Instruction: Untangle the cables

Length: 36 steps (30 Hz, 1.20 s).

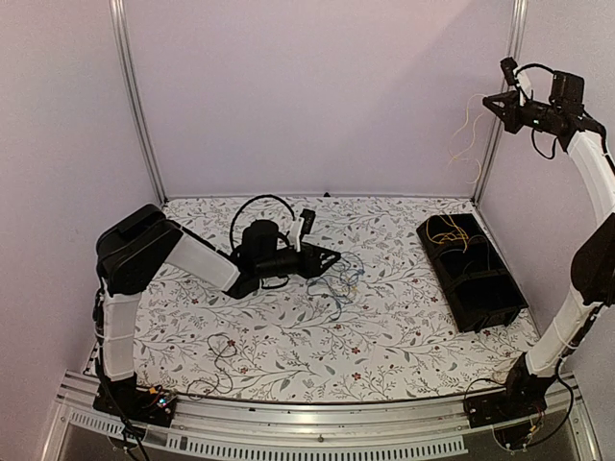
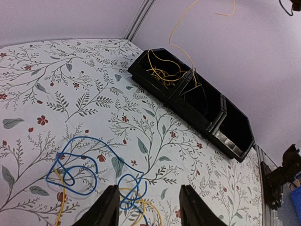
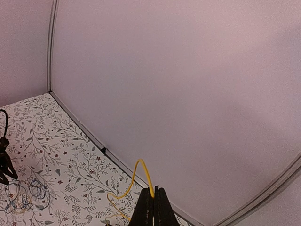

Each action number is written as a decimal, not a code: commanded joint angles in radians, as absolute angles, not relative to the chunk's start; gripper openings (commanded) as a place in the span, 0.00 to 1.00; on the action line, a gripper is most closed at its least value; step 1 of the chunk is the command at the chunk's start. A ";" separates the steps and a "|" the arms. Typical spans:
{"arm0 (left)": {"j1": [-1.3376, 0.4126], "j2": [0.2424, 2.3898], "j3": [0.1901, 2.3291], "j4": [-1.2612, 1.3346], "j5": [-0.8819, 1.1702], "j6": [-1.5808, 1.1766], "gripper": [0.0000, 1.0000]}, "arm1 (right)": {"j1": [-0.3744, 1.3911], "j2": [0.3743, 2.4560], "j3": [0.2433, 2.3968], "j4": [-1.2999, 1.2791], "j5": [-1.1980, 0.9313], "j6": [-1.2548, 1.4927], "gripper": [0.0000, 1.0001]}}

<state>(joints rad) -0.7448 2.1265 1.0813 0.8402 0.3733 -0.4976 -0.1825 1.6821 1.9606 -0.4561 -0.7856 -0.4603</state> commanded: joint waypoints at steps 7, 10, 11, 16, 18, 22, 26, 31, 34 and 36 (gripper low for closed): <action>-0.731 2.098 1.077 0.842 0.376 -0.486 0.46 | -0.196 1.664 1.961 -0.416 -0.839 -0.438 0.00; -0.729 2.101 1.079 0.840 0.377 -0.488 0.46 | -0.196 1.662 2.015 -0.406 -0.869 -0.395 0.00; -0.728 2.102 1.081 0.838 0.378 -0.491 0.46 | -0.196 1.663 2.032 -0.399 -0.875 -0.377 0.00; -0.724 2.109 1.089 0.838 0.392 -0.503 0.46 | -0.196 1.678 2.097 -0.377 -0.877 -0.341 0.00; -0.723 2.108 1.089 0.837 0.394 -0.504 0.46 | -0.196 1.692 2.115 -0.376 -0.873 -0.338 0.00; -0.723 2.102 1.089 0.837 0.396 -0.502 0.46 | -0.196 1.711 2.115 -0.363 -0.863 -0.339 0.00; -0.723 2.096 1.083 0.838 0.401 -0.503 0.46 | -0.196 1.730 2.095 -0.336 -0.850 -0.342 0.00; -0.723 2.092 1.080 0.835 0.404 -0.502 0.46 | -0.196 1.756 2.083 -0.306 -0.833 -0.343 0.00; -0.723 2.091 1.078 0.834 0.405 -0.502 0.46 | -0.196 1.776 2.077 -0.300 -0.814 -0.352 0.00; -0.723 2.092 1.078 0.836 0.404 -0.504 0.46 | -0.196 1.790 2.065 -0.297 -0.806 -0.361 0.00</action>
<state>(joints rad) -0.7345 2.1265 1.0798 0.8330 0.3923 -0.5026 -0.1913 1.7580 2.0861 -0.3317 -0.8398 -0.3553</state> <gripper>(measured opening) 0.459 0.020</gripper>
